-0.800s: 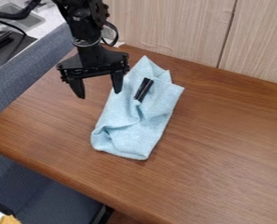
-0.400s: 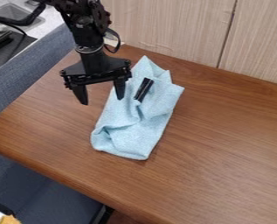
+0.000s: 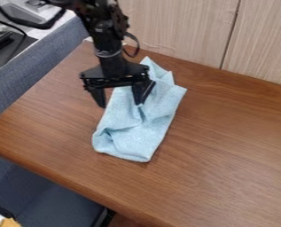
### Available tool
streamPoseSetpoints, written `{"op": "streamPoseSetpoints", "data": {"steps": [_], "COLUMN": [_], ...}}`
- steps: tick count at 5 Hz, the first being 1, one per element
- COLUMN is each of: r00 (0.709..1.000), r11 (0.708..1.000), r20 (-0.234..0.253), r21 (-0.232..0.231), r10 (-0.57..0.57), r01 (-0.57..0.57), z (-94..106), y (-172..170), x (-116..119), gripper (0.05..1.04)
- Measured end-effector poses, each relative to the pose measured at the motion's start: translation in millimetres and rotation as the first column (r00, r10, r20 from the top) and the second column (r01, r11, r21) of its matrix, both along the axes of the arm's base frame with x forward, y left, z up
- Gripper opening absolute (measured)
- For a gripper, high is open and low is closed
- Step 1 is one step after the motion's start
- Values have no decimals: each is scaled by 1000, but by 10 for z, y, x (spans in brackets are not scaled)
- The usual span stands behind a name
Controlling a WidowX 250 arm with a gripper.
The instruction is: Unfold the cloth from right to left
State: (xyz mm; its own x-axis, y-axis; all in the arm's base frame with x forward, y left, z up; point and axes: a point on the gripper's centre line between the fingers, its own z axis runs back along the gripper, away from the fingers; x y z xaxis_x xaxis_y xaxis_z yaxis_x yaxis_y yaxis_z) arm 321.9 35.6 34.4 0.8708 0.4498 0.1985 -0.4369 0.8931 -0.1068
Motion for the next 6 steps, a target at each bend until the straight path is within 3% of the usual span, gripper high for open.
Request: {"op": "streamPoseSetpoints", "data": {"steps": [2, 4, 5, 6], "r00": [999, 998, 998, 998], "r11": [1000, 999, 999, 999], "r20": [-51, -50, -57, -58], "r21": [-2, 27, 27, 20], "r10": [-15, 32, 34, 33], "r01": [15, -30, -32, -32], "z": [-145, -157, -173, -176], "y": [-34, 45, 43, 55], "x": [42, 23, 1, -6], "gripper": [957, 392, 158, 60]}}
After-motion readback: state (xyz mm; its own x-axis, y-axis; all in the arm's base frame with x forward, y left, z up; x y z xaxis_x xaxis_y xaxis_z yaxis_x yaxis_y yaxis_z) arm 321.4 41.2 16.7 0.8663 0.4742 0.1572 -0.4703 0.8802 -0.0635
